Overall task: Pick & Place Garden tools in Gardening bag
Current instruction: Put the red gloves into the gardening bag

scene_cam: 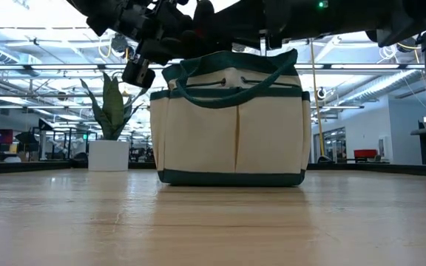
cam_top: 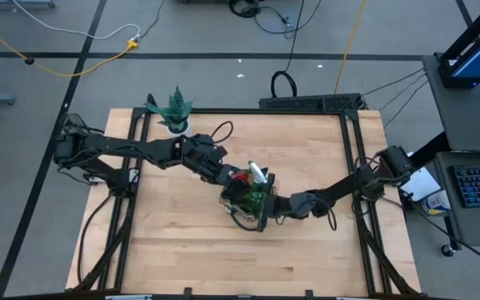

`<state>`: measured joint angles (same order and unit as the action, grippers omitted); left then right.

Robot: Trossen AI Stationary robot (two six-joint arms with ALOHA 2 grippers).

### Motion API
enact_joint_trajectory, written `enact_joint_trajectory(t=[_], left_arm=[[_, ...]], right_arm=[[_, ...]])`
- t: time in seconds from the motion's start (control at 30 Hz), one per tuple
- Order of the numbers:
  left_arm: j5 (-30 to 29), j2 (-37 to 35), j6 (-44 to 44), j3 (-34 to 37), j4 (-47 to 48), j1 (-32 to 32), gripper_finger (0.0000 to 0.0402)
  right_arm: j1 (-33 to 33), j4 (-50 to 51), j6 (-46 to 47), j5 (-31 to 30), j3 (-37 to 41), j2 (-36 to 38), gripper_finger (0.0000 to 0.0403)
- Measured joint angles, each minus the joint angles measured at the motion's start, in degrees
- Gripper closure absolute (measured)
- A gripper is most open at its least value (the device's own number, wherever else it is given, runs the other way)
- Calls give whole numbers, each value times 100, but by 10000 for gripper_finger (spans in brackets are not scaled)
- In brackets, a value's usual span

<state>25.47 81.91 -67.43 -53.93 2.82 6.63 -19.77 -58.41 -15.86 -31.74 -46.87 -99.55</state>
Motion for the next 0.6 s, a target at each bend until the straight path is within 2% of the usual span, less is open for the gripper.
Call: enact_joint_trajectory(t=[0.13,0.27,0.37,0.53,0.6], left_arm=[[-6,0,-5,0,-325,-22,316],[-37,0,84,5,-573,-90,316],[-35,0,223,7,-565,-115,316],[-8,0,675,7,-375,-120,316],[29,0,817,7,-345,-122,316]], right_arm=[[112,-18,25,-397,-2,0,213],[288,-17,151,-269,-4,2,235],[339,-5,188,-243,-4,4,275],[306,199,426,-236,-7,5,369],[239,234,569,-254,-7,7,390]])
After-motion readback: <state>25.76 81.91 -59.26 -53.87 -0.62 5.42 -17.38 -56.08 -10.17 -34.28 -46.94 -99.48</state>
